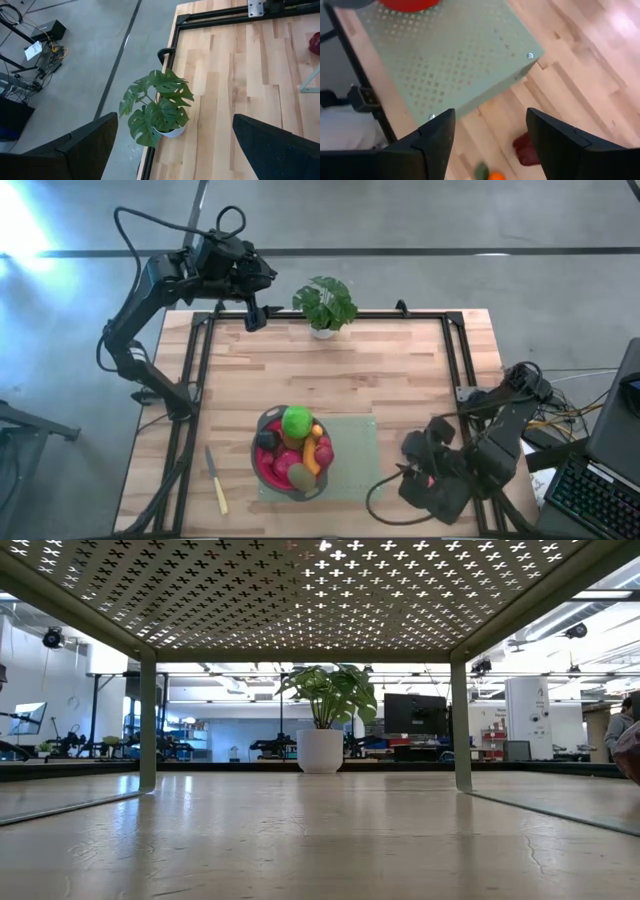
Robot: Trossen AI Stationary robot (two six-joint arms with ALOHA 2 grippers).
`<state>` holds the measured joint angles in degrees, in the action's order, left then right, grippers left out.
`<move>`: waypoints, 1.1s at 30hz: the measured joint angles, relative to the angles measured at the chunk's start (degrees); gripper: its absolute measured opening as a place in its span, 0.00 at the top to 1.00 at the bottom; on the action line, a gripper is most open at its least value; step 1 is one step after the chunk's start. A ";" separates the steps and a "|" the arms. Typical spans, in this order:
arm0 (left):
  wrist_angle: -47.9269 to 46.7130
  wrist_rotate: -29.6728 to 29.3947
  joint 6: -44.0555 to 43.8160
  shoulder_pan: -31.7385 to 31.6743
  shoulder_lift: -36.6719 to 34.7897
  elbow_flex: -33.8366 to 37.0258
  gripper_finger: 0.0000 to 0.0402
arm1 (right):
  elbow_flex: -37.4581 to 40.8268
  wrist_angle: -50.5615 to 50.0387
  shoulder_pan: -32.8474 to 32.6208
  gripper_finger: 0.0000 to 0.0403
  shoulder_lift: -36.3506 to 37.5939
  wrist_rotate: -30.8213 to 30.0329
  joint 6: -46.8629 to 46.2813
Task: Pick & Place Fruit
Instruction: Put the red apple into the red bowl
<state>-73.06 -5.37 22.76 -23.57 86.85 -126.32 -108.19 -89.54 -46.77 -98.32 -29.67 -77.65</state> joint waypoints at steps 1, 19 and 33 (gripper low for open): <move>0.00 0.00 0.00 0.00 0.01 0.00 0.01 | 0.50 0.02 -0.24 0.41 0.02 -0.46 -1.45; 0.15 -0.07 2.99 -0.02 0.02 0.00 0.01 | 11.28 -0.30 -1.55 0.02 0.24 2.42 -27.40; 0.17 -0.07 4.26 -0.06 0.11 0.00 0.01 | 26.50 6.12 -1.65 0.02 0.33 10.19 -45.47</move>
<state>-72.88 -5.43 27.03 -23.63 86.96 -126.32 -81.70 -83.42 -48.42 -98.00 -19.48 -123.12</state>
